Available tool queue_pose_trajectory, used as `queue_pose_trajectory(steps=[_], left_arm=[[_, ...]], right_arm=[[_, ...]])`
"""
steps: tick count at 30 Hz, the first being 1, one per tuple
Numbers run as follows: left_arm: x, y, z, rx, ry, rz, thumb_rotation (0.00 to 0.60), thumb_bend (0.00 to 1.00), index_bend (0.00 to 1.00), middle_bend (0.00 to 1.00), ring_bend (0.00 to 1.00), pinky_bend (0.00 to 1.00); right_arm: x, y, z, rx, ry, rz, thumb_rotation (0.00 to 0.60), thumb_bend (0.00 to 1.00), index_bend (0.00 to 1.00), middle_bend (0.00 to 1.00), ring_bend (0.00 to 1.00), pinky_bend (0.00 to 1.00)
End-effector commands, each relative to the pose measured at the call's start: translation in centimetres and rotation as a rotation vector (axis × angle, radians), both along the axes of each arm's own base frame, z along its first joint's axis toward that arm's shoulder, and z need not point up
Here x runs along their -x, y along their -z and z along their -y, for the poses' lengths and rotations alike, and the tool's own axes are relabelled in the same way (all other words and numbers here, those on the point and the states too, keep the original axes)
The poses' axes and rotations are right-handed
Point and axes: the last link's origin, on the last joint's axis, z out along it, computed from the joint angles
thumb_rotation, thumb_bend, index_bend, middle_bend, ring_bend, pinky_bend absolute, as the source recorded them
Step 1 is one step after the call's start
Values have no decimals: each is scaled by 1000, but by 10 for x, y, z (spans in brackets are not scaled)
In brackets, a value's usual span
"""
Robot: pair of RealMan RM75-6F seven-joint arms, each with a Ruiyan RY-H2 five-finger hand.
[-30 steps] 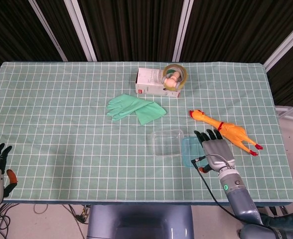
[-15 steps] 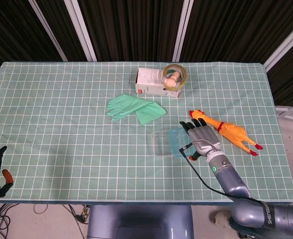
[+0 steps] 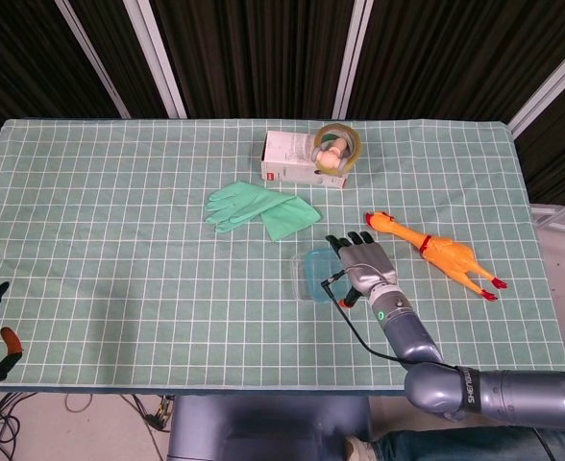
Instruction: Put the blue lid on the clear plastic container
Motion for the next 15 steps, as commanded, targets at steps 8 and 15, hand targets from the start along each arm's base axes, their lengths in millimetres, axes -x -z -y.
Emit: queue_pose_trajectory(steps=[8,15], left_arm=[[-2,-1,1,3,9,11,600,762,98,0,0,0],[-2,-1,1,4,8,12,600,762,98,0,0,0]], right_arm=[[-20,20,5,49,77,-48,600,223,0,373,0,0],[-27,30,-4,45,18,2,600,228,0,373,0,0]])
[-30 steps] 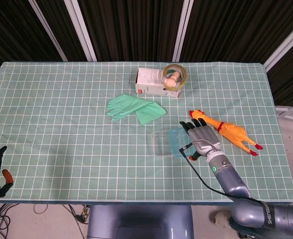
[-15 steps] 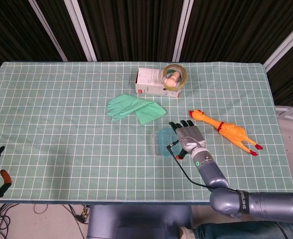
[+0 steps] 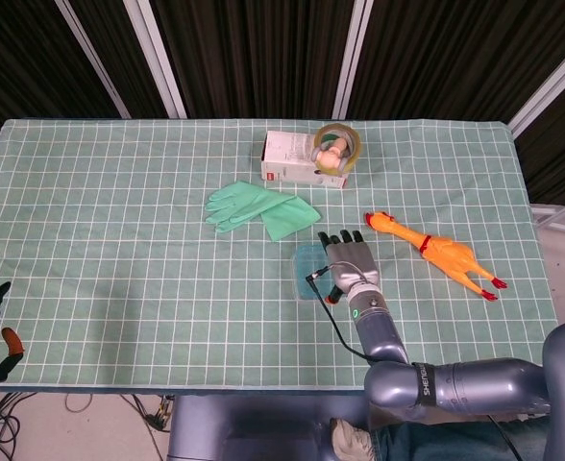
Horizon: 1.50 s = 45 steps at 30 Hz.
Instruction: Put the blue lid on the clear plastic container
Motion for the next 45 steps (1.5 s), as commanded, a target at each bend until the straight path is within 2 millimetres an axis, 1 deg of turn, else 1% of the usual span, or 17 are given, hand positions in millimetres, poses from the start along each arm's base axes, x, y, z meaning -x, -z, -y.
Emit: queue_pose_trajectory(steps=[1,8,21,33,45], left_arm=[[0,0,0,2,1,-1,600,762,98,0,0,0],[1,1,0,0,-3,-6,600,762,98,0,0,0],[1,0,0,0,-5,-5,600,762,98,0,0,0],[1,0,0,-1,-8,-5,600,762,98,0,0,0],[2,0,-1,-1,-10,-8,600,762,98,0,0,0]], right_arm=[[0,6,-5,-9,-29,22,600,228,0,373,0,0],[5,17,-6,-19,-58,51,600,229,0,373,0,0],[10,26,-2,-8,-79,52,600,229,0,373,0,0],[16,31,-1,-14,-73,38,600,231,0,373,0,0],[18,30,0,-17,-67,35,600,233,0,373,0,0]])
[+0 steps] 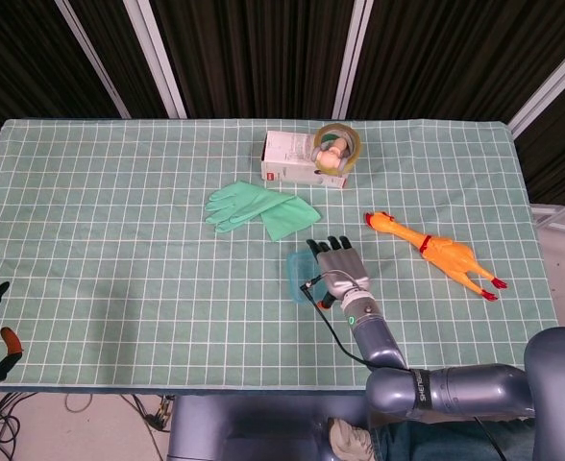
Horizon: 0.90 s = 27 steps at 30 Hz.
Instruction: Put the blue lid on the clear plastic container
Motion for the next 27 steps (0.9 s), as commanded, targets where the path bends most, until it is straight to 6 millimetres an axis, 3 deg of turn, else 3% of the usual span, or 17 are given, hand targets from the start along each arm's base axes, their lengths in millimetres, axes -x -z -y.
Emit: queue_pose_trajectory(steps=[1,27], left_arm=[[0,0,0,1,-1,0,600,762,98,0,0,0],[1,0,0,2,-4,-3,600,762,98,0,0,0]], right_arm=[[0,0,0,1,0,0,600,234,0,373,0,0],[4,-1,0,-2,1,-6,600,237,0,373,0,0]])
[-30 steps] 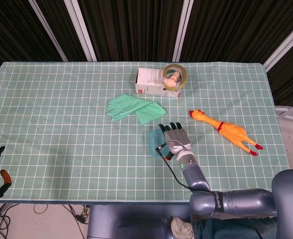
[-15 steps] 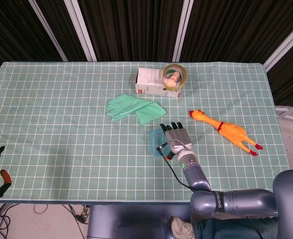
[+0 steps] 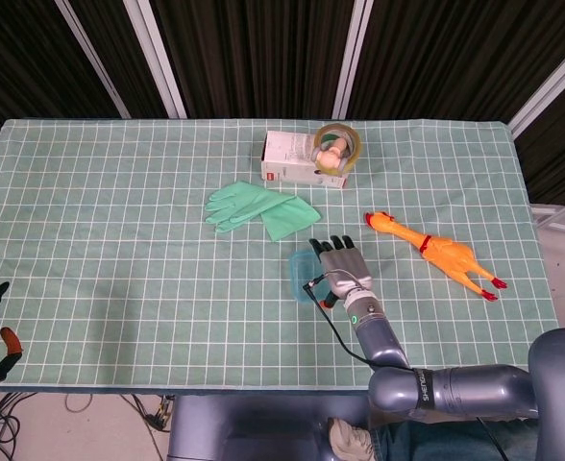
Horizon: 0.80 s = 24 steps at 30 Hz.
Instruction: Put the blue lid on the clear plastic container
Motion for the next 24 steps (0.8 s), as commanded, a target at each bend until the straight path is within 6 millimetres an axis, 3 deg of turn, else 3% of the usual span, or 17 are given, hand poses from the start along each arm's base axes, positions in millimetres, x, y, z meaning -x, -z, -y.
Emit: queue_pose_trajectory(steps=[1,24], left_arm=[[0,0,0,-1,-1,-1,600,762,98,0,0,0],[0,0,0,0,-5,-2,600,762,98,0,0,0]], right_arm=[[0,1,0,-1,-1,0,600,237,0,373,0,0],[0,5,0,3,-2,-7,600,238,0,373,0,0]])
